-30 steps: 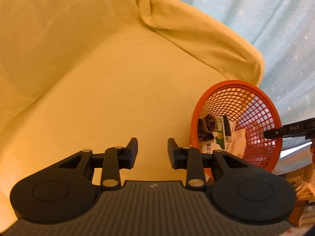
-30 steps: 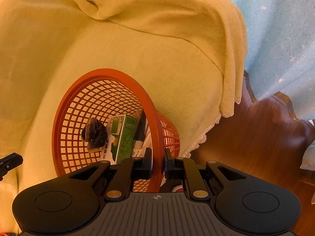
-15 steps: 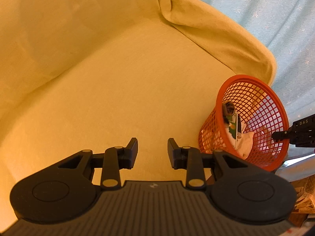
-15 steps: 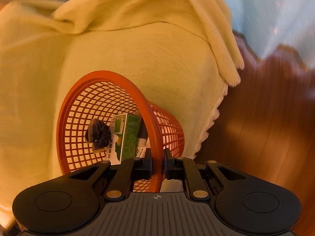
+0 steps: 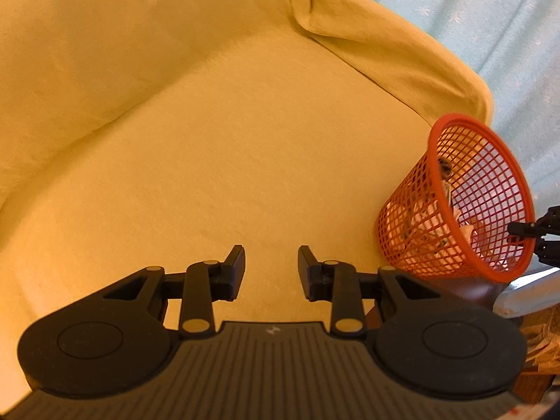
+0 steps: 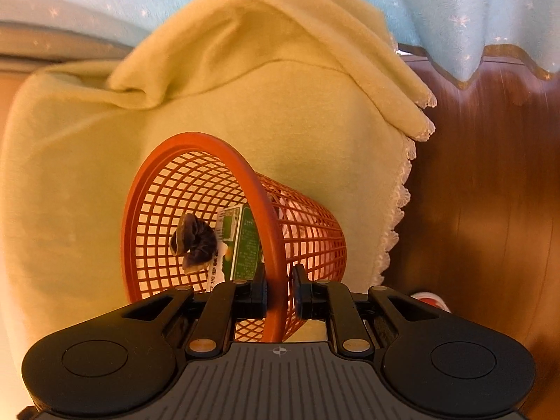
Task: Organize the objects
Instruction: 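Lower the orange wastebasket with the right gripper onto the wooden floor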
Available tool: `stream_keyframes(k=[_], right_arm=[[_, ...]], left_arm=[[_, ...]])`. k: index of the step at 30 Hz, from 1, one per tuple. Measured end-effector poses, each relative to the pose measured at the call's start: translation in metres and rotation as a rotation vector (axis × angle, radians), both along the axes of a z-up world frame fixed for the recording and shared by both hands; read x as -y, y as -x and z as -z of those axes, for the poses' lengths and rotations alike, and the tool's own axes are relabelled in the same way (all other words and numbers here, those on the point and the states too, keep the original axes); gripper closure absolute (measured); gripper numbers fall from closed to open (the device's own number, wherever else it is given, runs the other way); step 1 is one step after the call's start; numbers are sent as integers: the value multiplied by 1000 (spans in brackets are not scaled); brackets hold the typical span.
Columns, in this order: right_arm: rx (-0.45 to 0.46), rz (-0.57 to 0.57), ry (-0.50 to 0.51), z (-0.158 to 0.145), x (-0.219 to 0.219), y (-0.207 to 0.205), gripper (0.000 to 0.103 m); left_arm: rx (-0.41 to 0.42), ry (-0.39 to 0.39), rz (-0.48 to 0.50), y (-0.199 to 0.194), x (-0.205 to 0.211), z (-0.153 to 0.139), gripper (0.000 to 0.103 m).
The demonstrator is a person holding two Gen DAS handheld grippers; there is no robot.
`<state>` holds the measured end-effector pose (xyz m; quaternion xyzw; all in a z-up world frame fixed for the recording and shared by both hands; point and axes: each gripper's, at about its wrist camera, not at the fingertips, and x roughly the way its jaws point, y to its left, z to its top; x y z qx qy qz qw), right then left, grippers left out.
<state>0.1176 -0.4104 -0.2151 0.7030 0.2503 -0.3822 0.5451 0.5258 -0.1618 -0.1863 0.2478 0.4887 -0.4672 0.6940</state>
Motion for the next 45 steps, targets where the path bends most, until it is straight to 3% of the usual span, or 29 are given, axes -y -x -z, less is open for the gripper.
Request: stream_keyframes(k=[8,10,15,19,24,29,36,45], right_arm=[[96,202,61,-45,-67,71,92],[140,310,28,-38,-83,76,92],[171,360,31,-37,-96,72,90],[123,346,95,-58,-115,111,91],[38,330,81,-59,-125,142,88],[12,350,39,-39,-130,183,87],[6,280,9,9,-128,241,87],[-13,208,-31,134,-118,278,87]], left_arm=[[-7,44,82,11,-20,-7,76],[-7,46,108,15,-22,-11,76],[11,32,178,31,-22,-17,76],[10,35,217,48,-16,-18,76],[-11,43,248,84,-5,-11,76],[-18,42,260,131,1,-1,76],[-24,35,235,207,-1,33,76],[-59,-27,177,274,14,140,76]])
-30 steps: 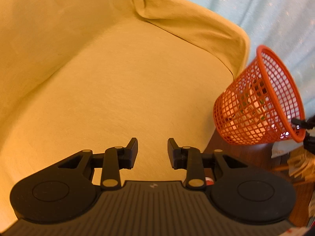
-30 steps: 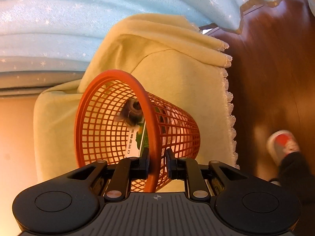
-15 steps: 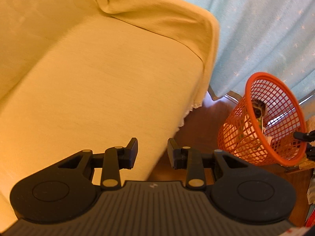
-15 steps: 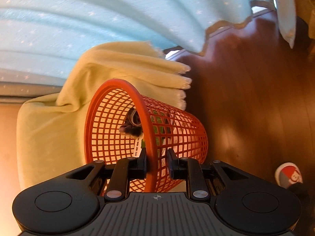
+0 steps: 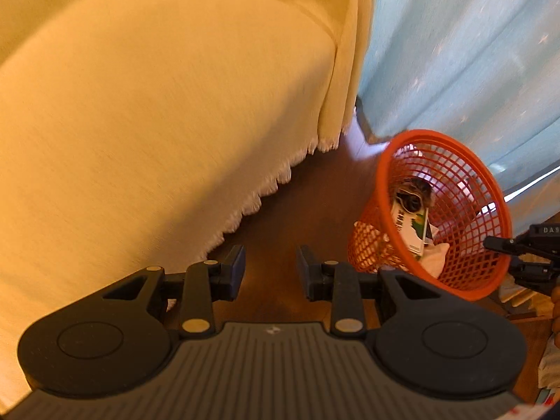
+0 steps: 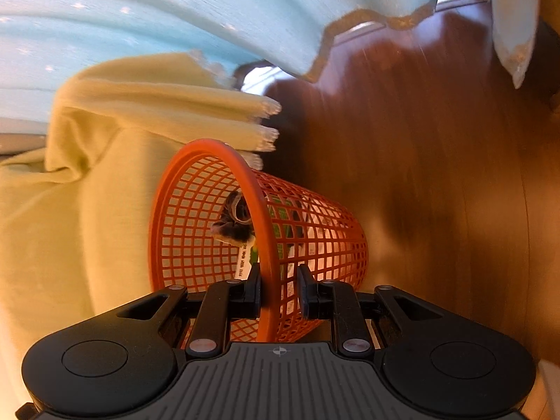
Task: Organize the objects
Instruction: 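Lower the orange wastebasket with the right gripper onto the wooden floor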
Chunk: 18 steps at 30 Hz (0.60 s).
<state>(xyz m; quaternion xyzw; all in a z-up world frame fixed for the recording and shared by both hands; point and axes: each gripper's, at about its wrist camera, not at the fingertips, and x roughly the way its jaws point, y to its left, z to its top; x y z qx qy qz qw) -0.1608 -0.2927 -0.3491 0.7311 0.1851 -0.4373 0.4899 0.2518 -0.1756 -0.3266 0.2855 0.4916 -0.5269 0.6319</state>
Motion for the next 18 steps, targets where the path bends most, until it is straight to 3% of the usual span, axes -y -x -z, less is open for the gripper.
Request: stream_keyframes(k=[10,18], right_arm=[[38,-31,23,154,15,-4,87],[24,-94,64,241,24,-8,86]], left_arm=[[35,-21,24,28,42,125,76],[61,-9,11,23,67,182,76]])
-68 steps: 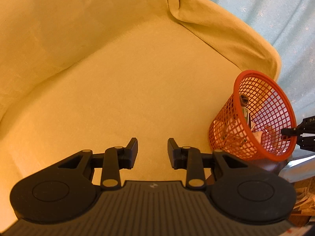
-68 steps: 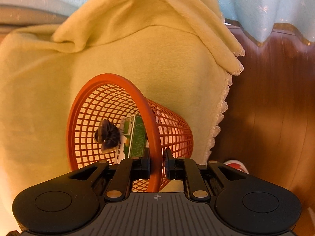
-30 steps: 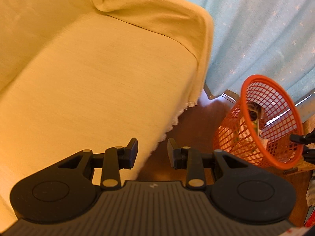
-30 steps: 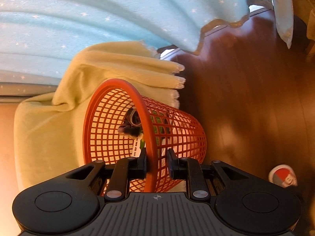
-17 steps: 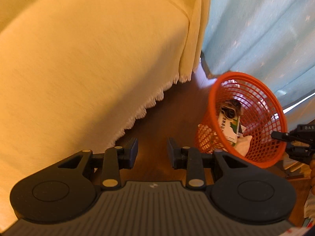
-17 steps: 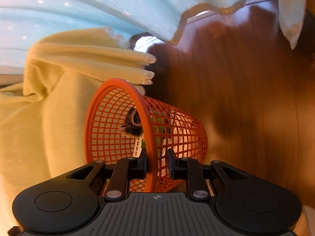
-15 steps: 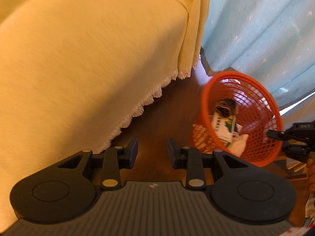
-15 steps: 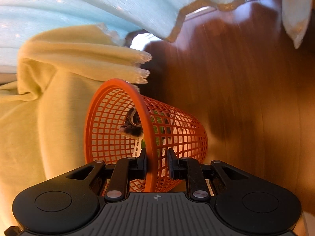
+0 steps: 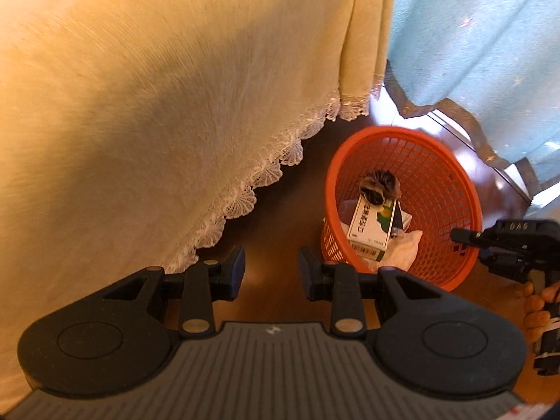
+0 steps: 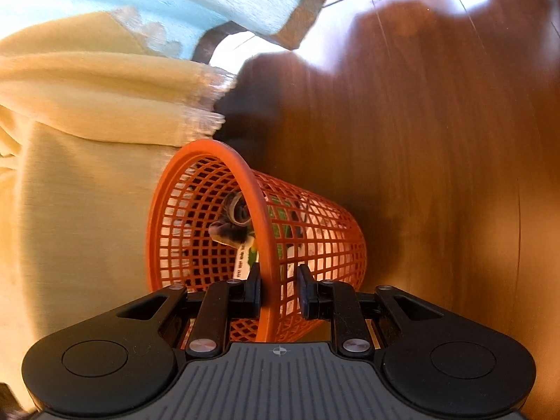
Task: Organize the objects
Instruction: 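Lower the orange wastebasket with the right gripper onto the wooden floor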
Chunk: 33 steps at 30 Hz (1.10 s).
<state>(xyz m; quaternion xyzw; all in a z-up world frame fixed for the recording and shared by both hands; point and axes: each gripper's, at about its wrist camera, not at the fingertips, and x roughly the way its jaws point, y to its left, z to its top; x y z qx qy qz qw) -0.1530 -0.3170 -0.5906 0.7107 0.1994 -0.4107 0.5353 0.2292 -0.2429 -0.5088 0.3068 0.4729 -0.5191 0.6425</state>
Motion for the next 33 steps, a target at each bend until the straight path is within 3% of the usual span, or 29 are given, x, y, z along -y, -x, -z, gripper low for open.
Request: stream_keyframes(k=[3,6,10,13,18,33], right_arm=[[-53,-16,11,18,-3,7,87],[-44,-6,5,20,-3,18,86],[-143,-121,3,7,2,11,63],[-159,-119,24,-11,-1,15,58],[-174,-111,51,-58,-14,22,56],[-200,-102,171,-258,-50,33,53]], left_arm=[[7,3,7,-3,5,9,76],[10,-3,13,-6,7,11,76],[9,-13,22,-6,6,4,76],[14,-16,36,-6,6,-5,76],[27,-14,46,-7,4,-31,75],[21,9,83,31,-22,-159,65]])
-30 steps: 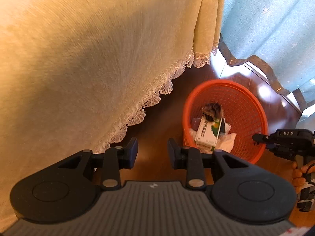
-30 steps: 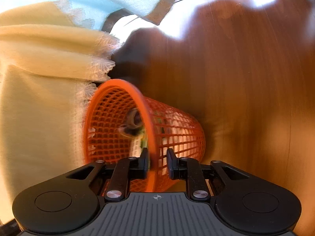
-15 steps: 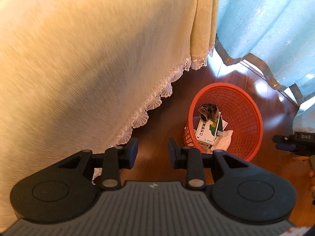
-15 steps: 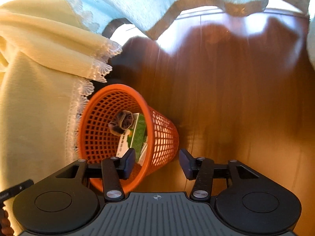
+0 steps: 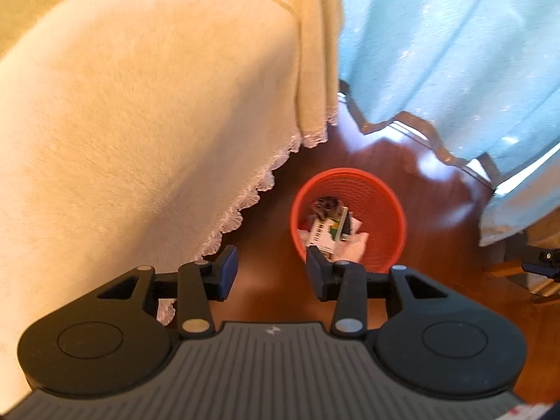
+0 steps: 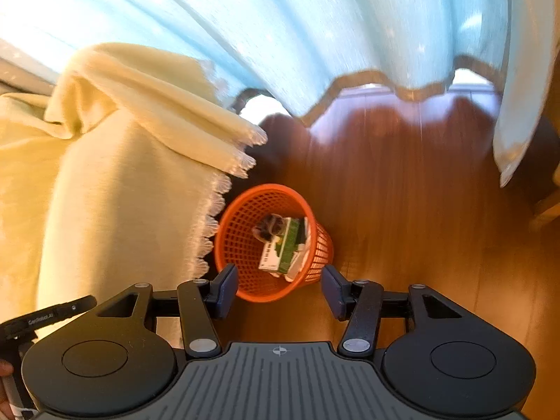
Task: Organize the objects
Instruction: 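Lower the orange wastebasket with the right gripper onto the wooden floor, then open the right gripper and withdraw it from the basket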
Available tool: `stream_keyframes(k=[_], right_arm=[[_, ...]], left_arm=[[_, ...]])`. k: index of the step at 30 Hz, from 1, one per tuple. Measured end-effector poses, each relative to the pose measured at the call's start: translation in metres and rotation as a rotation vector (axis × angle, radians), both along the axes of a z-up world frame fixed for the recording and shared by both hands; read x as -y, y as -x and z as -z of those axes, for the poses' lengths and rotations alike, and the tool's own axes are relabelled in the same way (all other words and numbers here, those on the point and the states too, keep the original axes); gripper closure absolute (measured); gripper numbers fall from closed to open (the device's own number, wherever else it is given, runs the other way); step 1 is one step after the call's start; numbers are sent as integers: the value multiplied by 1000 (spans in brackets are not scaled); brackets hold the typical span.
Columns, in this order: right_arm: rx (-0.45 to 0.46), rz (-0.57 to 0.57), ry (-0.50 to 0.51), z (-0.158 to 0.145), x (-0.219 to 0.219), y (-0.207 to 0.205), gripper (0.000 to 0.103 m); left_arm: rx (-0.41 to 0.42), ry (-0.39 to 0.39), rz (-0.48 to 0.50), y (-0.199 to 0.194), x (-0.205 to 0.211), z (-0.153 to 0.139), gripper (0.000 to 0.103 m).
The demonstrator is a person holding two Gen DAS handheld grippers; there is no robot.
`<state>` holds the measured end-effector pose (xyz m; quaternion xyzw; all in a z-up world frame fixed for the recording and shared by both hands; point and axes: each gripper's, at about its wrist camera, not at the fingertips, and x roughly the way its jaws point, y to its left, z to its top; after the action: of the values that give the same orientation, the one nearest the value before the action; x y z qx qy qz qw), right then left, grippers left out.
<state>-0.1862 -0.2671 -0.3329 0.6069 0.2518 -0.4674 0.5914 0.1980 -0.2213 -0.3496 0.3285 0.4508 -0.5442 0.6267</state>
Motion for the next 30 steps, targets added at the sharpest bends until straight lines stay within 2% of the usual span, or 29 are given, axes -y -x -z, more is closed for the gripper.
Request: stream_keyframes(k=[5,8,10,12,15,22,30], right_arm=[[-39,-70,50,-69,-15,-12,53],[-72,-117,77,-108,-26,-27,53],[-95,-147,93,-133,-34,-39,53],[-112,-167,100,-153,-43,-51,53],[-125,-176,112,-184,-57,-68,53],[-142,-150,132,-245,-94,-101,53],[-168,-119,133,-317,-149,-140,53]], left_arm=[[9,3,-15,12,-22,-58,64],[7,14,-6,18,-38,-96,57],[20,22,12,23,-47,-120,49],[40,30,28,28,-57,-144,44],[22,34,47,30,-71,-174,41],[7,74,98,30,-113,-231,36],[10,45,146,17,-182,-283,35]])
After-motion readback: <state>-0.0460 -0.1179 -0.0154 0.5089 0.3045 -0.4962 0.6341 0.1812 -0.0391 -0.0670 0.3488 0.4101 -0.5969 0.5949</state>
